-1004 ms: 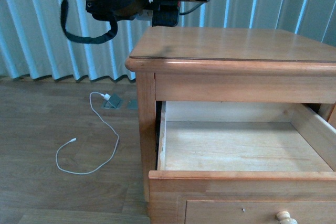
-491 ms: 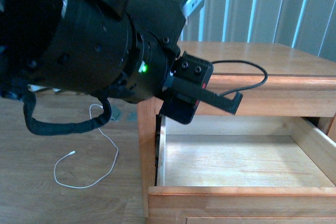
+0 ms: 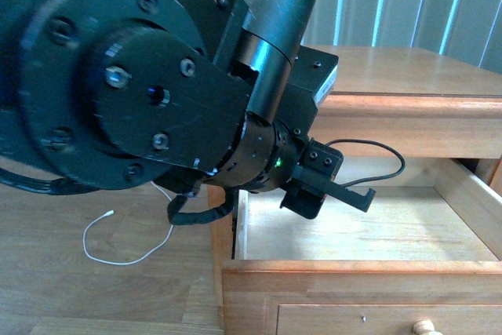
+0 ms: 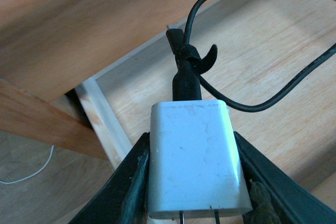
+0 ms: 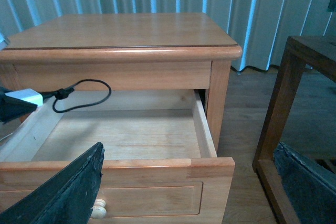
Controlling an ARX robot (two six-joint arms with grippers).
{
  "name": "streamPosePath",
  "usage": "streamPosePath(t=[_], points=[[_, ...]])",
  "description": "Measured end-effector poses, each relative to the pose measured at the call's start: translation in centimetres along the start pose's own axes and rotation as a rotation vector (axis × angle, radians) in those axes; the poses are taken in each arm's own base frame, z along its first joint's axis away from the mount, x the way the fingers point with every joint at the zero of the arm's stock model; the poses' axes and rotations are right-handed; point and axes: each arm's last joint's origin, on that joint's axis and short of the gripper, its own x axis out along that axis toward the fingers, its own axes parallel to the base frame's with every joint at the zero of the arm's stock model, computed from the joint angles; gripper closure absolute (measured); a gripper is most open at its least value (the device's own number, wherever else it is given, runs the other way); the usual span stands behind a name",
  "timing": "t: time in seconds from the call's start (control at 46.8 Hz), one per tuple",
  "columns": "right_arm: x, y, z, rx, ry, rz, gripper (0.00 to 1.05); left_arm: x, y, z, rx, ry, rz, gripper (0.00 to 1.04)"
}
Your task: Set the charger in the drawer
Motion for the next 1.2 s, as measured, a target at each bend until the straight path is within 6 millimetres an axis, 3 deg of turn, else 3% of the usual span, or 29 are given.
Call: streamPosePath(t=[0.214, 0.47, 0.577, 0.854, 1.068, 1.196], points=[[0.0, 0.0, 0.0, 0.000, 0.000, 0.000, 0.08, 3.5, -0.3, -0.3, -0.007, 0.037, 0.000, 0.65], [0.0, 0.0, 0.0, 0.000, 0.000, 0.000, 0.08, 2.7, 0.1, 0.9, -0.023, -0.023, 0.048, 0.24], [0.0, 0.0, 0.0, 0.000, 0.000, 0.000, 0.08, -0.3, 1.3, 2.5, -0.050, -0.098, 0.114, 0.04], [0.0, 0.0, 0.0, 0.000, 0.000, 0.000, 0.08, -9.3, 5.6, 4.1, -0.149, -0.254, 0.381, 0.06], [0.0, 0.0, 0.0, 0.000, 0.000, 0.000, 0.08, -17.8, 6.7, 1.0, -0.224, -0.312, 0.573, 0.06], [0.0, 0.0, 0.0, 0.000, 0.000, 0.000, 0.08, -23.2, 6.4, -3.6, -0.361, -0.287, 0.811, 0.06]])
